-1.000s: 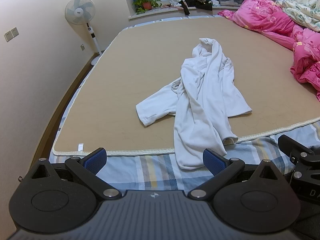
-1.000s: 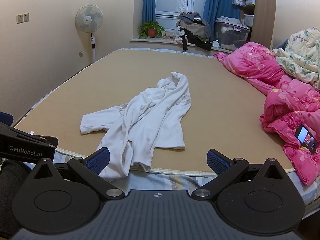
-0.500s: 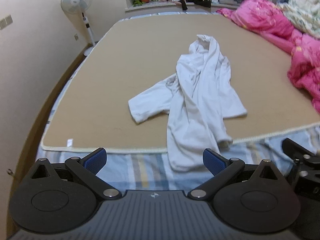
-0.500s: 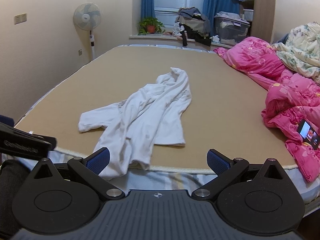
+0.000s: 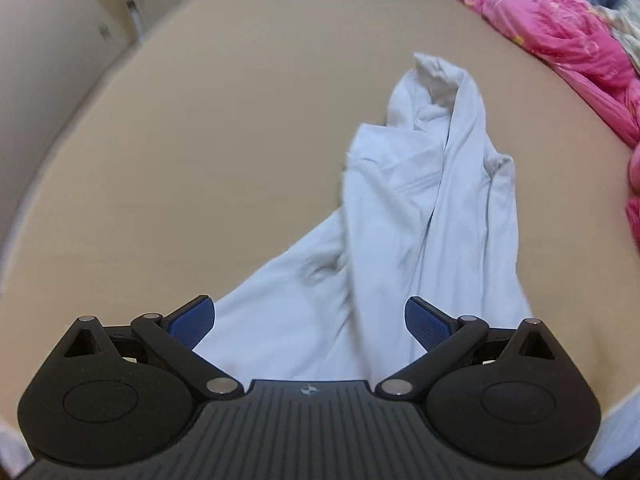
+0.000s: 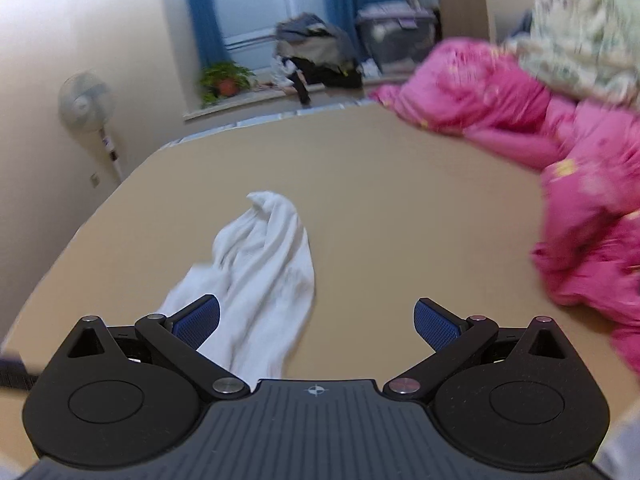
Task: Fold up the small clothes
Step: 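Grasp the white shirt with both grippers and lift it up, shaking it out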
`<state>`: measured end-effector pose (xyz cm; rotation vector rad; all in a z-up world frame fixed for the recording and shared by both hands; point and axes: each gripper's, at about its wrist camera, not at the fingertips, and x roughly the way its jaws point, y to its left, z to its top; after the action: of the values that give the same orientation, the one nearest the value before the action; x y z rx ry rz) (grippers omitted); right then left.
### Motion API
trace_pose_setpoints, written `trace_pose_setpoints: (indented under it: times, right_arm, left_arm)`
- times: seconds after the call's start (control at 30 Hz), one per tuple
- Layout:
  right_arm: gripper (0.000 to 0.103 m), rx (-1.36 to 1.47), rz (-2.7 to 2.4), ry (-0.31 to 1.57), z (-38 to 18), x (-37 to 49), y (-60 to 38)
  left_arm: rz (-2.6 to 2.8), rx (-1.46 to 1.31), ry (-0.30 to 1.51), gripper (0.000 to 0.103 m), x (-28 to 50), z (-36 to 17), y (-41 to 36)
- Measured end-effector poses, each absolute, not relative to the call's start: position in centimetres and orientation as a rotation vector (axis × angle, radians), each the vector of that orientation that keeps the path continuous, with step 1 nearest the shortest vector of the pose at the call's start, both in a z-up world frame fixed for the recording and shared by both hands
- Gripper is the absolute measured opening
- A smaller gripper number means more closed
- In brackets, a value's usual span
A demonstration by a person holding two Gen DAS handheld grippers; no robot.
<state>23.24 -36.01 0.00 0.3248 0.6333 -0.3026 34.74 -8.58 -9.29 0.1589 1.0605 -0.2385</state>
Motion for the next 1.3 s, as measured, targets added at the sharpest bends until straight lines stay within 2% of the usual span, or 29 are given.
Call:
trace_pose_setpoints:
  times: [0.2,0.3,0.37,0.4,0.43,0.47,0.5,0.53,0.67,0.87,1.1,1.3]
  right_arm:
    - [0.102,0.453,-0.266,0.740,-6.5,40.1,-38.6]
    - [0.102,0.485,-0.342,0.845,-10.6,46.5,-38.7]
    - [0.102,0.474,-0.400,0.890,-12.8,49.1,-38.5]
    - [0.096,0.459,-0.423,0.897,-13.6,49.8,-38.3]
    - [0.086,0.444,-0.420,0.897,-14.1,50.1,-38.0]
    - [0.040,0.418,-0.390,0.895,-14.3,50.1,-37.8]
    - [0.008,0.403,-0.364,0.904,-14.1,50.0,-37.8]
    - [0.005,0.384,-0.372,0.873,-13.3,49.2,-37.9]
    - [0.005,0.230,-0.338,0.700,-6.4,43.9,-38.1]
    - [0.005,0.157,-0.207,0.424,8.1,30.9,-37.0]
    - [0.005,0.110,-0.066,0.156,21.5,10.5,-33.3]
    - [0.005,0.078,0.005,0.016,28.7,-2.7,-32.1]
  left_arm:
    - [-0.285,0.096,1.194,0.099,42.6,-13.8,-11.8]
    - [-0.297,0.074,1.226,0.091,44.6,-15.5,-12.9]
    - [-0.327,0.017,1.272,0.071,45.5,-16.4,-13.1]
    - [-0.334,-0.015,1.302,0.050,45.8,-16.7,-13.0]
    - [-0.319,-0.029,1.308,0.023,46.0,-16.8,-12.9]
    - [-0.303,-0.027,1.293,0.013,46.1,-16.7,-12.6]
    - [-0.302,-0.025,1.277,0.006,46.1,-16.3,-12.4]
    - [-0.299,-0.034,1.263,0.003,46.1,-15.8,-11.9]
    - [-0.236,0.003,1.118,0.002,44.4,-11.9,-9.1]
    - [-0.109,0.089,0.872,0.002,37.9,-3.4,-3.4]
    - [-0.010,0.036,0.525,0.002,22.6,10.9,6.1]
    - [0.030,-0.030,0.290,0.002,10.0,20.8,11.6]
